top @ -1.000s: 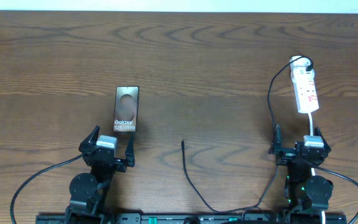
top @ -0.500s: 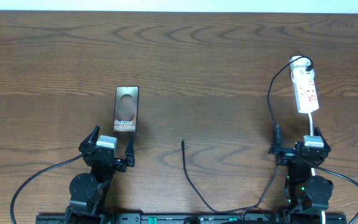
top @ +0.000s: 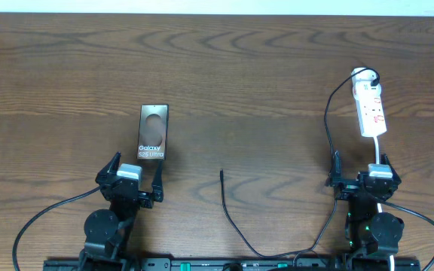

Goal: Plug charger to phone and switch on socket

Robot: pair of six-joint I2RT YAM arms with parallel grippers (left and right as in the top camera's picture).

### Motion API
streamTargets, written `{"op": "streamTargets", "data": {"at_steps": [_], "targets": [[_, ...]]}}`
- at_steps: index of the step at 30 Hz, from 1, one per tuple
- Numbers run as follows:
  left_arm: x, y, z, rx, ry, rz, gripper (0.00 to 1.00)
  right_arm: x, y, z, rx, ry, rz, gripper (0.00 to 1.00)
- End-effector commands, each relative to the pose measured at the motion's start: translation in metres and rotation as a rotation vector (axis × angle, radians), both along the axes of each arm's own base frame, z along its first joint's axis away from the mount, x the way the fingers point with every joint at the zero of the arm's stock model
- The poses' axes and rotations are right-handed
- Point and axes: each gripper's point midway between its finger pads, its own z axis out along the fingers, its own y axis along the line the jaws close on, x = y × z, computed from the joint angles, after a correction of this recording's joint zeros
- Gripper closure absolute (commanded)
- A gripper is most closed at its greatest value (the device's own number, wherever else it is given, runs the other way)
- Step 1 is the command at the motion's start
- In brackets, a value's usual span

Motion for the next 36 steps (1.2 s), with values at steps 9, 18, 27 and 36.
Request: {"op": "streamTargets", "data": {"at_steps": [9, 18, 27, 36], "targets": [[0.001, 0.003, -0.013, 0.01, 0.028, 0.016, 0.07, 0.0, 0.002, 0.0, 0.016, -0.002, 0.008, 0.01], [0.001, 0.003, -0.012, 0.005, 0.025, 0.016, 0.07, 0.0, 0.002, 0.0, 0.016, -0.002, 0.008, 0.01], [-0.001, -0.002, -0.004, -0.048, 0.017, -0.005, 0.07, 0.0, 0.002, 0.0, 0.016, -0.002, 0.008, 0.01], [0.0, 0.009, 0.055, -0.063, -0.044, 0.056, 0.07, 0.0, 0.002, 0.0, 0.016, -0.002, 0.008, 0.01]]}}
